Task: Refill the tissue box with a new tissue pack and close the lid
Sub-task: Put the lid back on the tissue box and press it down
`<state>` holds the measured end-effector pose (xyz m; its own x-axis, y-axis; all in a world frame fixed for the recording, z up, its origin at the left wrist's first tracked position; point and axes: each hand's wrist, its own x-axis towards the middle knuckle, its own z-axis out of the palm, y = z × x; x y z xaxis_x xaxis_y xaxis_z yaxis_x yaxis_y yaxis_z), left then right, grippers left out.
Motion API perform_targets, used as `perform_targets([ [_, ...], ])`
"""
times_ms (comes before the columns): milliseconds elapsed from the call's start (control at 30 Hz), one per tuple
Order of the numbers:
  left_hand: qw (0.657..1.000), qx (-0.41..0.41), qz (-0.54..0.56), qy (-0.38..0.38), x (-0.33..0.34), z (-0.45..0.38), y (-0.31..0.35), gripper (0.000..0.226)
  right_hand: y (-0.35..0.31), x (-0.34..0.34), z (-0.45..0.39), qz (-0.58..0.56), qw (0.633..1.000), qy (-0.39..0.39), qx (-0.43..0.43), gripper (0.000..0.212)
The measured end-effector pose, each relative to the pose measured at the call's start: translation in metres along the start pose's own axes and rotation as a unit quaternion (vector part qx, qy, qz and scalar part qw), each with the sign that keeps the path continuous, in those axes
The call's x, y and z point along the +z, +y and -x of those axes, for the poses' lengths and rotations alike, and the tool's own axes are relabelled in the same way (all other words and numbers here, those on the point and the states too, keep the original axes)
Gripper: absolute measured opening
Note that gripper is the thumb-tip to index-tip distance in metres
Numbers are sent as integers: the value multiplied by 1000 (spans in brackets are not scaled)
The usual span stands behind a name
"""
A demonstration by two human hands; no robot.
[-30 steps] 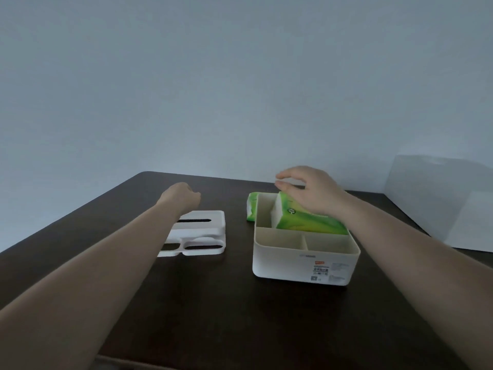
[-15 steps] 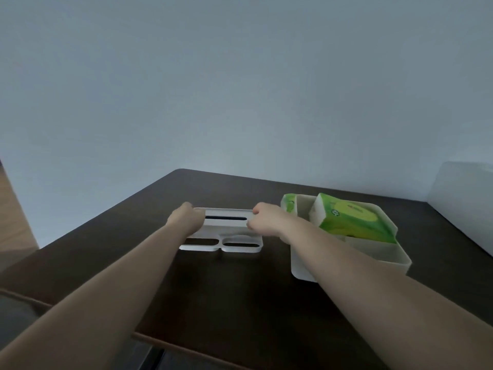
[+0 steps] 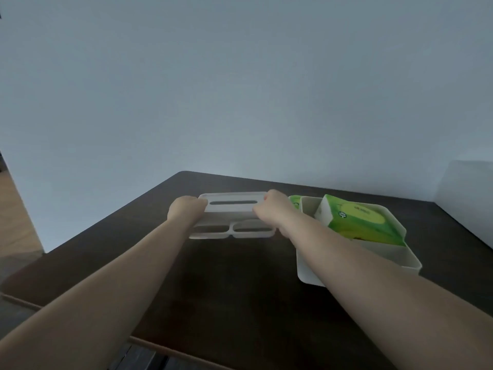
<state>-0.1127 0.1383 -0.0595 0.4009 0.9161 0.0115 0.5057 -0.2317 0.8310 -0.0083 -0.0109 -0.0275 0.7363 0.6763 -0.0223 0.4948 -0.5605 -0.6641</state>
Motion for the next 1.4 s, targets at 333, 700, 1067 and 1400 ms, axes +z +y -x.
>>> perform_targets([
  [333, 993, 62, 99, 8, 7, 45, 81, 28, 14, -108, 10, -16, 989, 147, -2, 29],
  [700, 985, 104, 121, -71, 60, 108, 136, 26, 93, -168, 42, -66, 969, 232, 58, 19],
  [1067, 988, 114, 55, -87, 109, 126, 127, 37, 160, -155, 54, -71, 975, 176, 116, 17],
  [1400, 988, 126, 29, -80, 128, 132, 120, 23, 176, -145, 48, -77, 975, 173, 119, 21],
])
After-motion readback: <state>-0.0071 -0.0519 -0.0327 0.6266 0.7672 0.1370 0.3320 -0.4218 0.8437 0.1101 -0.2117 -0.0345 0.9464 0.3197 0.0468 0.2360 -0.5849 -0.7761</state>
